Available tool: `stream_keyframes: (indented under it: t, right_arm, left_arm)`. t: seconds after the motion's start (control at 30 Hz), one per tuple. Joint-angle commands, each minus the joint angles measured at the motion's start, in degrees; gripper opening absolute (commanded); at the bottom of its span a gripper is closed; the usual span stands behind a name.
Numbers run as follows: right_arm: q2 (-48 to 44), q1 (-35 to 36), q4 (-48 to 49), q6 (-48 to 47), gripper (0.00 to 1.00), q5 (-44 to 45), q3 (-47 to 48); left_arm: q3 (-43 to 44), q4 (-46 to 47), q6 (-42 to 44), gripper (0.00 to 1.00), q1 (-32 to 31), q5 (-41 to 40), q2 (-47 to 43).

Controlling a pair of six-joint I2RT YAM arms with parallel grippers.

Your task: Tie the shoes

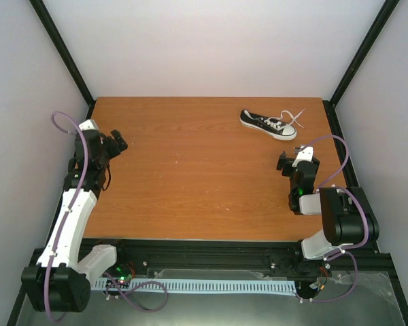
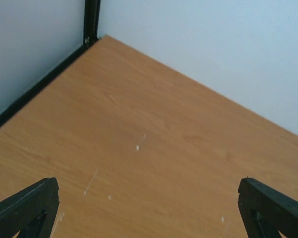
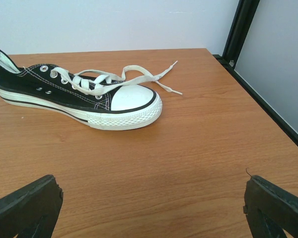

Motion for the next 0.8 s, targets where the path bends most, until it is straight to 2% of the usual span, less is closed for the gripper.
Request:
stream_keyframes:
  t: [0.0,0.23,0.37,0.4,0.53,0.63,0.77]
  right_arm:
    - [-0.4,-0.1,3.6,-0.5,1.0,0.4,0.0]
    - [-0.4,-0.1,3.5,-0.5,1.0,0.4,0.0]
    - [-0.8,-0.1,3.9,-0.6,1.0,0.3,-0.2]
    - [-1.9,-0.1,0.1,-0.2,1.0,1.0,1.0]
    - [-9.1,-0.1,-34.7,7.8,1.0,6.0,17.7]
    - [-10.7,-0.2,-43.0,10.6,1.0,-1.6,23.0]
    - [-3.7,-0.3,-54.4,20.6,1.0,0.4,34.1]
  left_arm:
    - [5.0,-11.3,-2.5,1.0,0.2,6.7,-3.8]
    - [13.5,-18.9,5.1,1.0,0.2,15.4,-4.1]
    - [15.3,-19.0,10.0,1.0,0.2,16.3,-3.8]
    - [15.4,-18.7,10.3,1.0,0.2,15.9,-3.6]
    - [14.7,-17.7,10.4,1.0,0.2,13.9,-2.5]
    - [13.8,-16.7,10.8,1.0,0.2,12.7,-2.3]
    - [12.6,-16.1,11.4,1.0,0.2,12.6,-2.1]
